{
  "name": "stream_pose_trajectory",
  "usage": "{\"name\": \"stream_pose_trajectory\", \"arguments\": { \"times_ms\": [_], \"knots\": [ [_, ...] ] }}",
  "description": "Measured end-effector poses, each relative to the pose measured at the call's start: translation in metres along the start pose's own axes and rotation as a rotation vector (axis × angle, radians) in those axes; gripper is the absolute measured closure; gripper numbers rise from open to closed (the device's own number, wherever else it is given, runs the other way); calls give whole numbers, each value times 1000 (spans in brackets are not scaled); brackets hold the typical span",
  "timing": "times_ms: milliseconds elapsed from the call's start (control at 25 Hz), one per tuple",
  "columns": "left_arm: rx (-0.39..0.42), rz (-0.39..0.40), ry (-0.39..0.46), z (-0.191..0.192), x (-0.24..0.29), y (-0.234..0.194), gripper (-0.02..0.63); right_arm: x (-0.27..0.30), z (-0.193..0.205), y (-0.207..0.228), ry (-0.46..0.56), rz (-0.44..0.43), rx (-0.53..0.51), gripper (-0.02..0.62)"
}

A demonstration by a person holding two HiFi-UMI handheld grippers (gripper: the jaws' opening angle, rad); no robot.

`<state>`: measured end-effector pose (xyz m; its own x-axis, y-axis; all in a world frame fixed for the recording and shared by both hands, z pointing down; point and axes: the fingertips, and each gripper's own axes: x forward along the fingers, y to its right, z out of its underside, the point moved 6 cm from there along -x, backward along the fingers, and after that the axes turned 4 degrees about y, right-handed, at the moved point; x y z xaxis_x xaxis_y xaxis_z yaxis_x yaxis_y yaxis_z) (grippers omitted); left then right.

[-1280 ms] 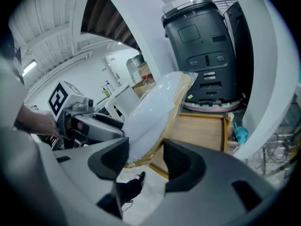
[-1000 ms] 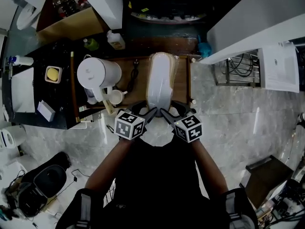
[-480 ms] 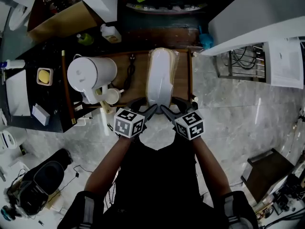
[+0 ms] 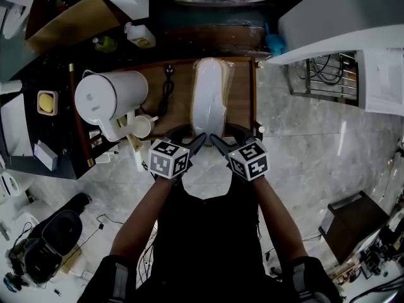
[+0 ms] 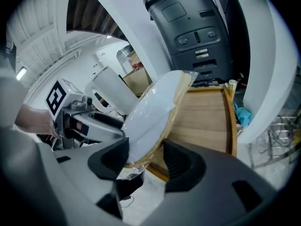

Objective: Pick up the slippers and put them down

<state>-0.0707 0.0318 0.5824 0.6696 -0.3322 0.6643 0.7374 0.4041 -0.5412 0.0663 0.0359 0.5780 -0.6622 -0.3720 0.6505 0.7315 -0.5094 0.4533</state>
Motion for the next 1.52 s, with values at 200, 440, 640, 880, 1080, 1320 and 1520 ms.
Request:
{"name": "stream_pose_trajectory", "arguments": {
  "times_ms": [200,440,640,880,1080,1320,1520],
  "knots": [
    [-11,-1,-1,0,15,-12,371,13,2,11,-14,11,19,362],
    [-15,11,-24,7,27,-17,371,20,11,20,-41,12,27,362],
    [-21,5,-45,12,35,-25,371,29,17,25,-72,11,20,362],
    [-32,14,-78,14,41,-34,371,36,18,27,-99,17,-18,362],
    [-35,9,-112,20,42,-40,371,43,23,23,-136,17,-31,362],
    [-37,-7,-119,23,44,-42,371,47,26,24,-152,34,-21,362],
    [-65,21,-113,23,45,-47,355,47,25,26,-147,51,-1,356]
  ]
}}
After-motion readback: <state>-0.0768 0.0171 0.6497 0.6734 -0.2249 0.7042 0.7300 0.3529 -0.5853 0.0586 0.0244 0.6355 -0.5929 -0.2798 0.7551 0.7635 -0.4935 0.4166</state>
